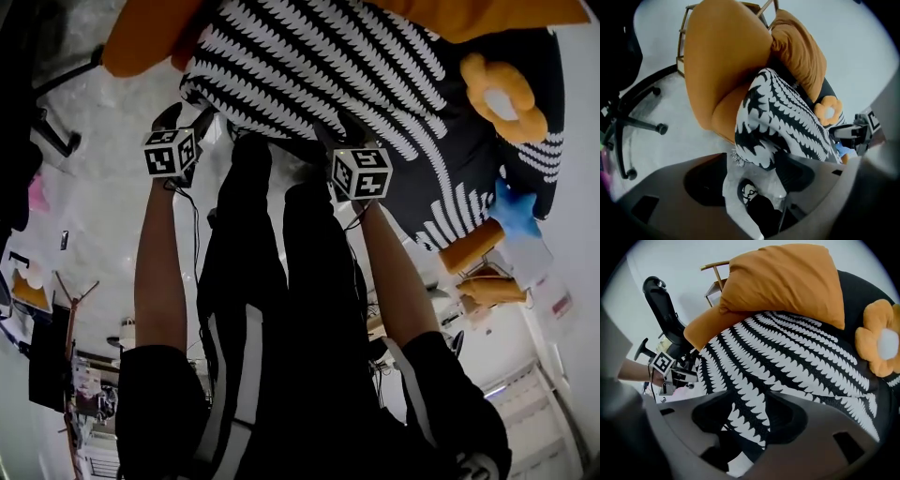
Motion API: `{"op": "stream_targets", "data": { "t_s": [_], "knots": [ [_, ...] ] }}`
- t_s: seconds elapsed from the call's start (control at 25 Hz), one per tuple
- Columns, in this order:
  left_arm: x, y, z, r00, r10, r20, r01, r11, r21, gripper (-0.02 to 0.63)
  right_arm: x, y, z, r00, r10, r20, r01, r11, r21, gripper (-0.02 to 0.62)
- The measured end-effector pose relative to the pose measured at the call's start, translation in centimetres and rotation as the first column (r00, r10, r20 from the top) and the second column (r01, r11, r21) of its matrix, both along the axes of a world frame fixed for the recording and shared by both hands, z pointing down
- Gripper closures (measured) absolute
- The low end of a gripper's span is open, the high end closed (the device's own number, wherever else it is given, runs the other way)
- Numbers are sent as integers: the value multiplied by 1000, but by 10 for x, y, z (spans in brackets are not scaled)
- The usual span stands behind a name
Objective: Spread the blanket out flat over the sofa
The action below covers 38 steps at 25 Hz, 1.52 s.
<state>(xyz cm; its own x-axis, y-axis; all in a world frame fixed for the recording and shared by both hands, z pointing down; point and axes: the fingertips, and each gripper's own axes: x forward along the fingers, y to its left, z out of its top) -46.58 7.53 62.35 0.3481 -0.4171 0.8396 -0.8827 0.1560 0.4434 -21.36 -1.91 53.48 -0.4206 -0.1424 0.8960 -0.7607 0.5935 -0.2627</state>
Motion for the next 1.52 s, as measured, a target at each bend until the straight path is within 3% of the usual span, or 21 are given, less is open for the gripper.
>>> {"op": "stream_targets", "data": {
  "t_s": [0.2, 0.24, 0.32, 0.48, 0.64, 0.8, 0.84, 0.92, 1.0, 1.12, 1.32, 1.52],
  "knots": [
    [16, -13, 25, 995, -37, -90, 36, 999, -8, 309, -10, 0, 0, 1000, -21, -8, 21, 1000, 7, 367],
    [19, -18, 25, 996, -27, -83, 27, 1000, -1, 358, -11, 0, 0, 1000, -23, -6, 23, 1000, 8, 367],
    [22, -25, 21, 999, 7, -35, -6, 1000, 14, 538, -13, -2, 1, 999, -31, -3, 31, 999, 10, 367],
    [6, -19, 18, 989, 99, 106, -101, 995, 15, 575, -18, -3, 3, 999, -34, -15, 34, 999, 10, 367],
    [-72, 0, 1, 952, 78, 295, -79, 997, -9, 577, -27, -9, 2, 1000, -12, 3, 12, 1000, 20, 368],
    [-86, 14, 0, 920, 215, 328, -207, 977, -59, 577, -27, -9, 0, 999, 8, 38, -8, 1000, 18, 368],
    [-84, 13, 4, 926, 210, 315, -197, 978, -72, 575, -26, -9, 0, 999, 15, 44, -16, 1000, 21, 368],
    [-84, 10, 13, 953, 126, 277, -105, 990, -89, 567, -22, -8, 1, 998, 28, 53, -30, 999, 28, 368],
    [-84, 10, 17, 967, 37, 251, -15, 996, -91, 511, -16, -4, 1, 997, 46, 56, -48, 998, 33, 368],
    [-78, 12, 6, 972, -4, 236, 20, 998, -67, 348, -4, 2, -2, 995, 76, 68, -78, 996, 37, 368],
    [-47, 31, -27, 969, 9, 248, 5, 999, -54, 331, 39, 12, -8, 990, 121, 71, -125, 991, 43, 367],
    [30, 16, -51, 974, 116, 193, -114, 993, -18, 333, 105, 20, -14, 968, 242, 71, -247, 967, 62, 367]
  ]
}}
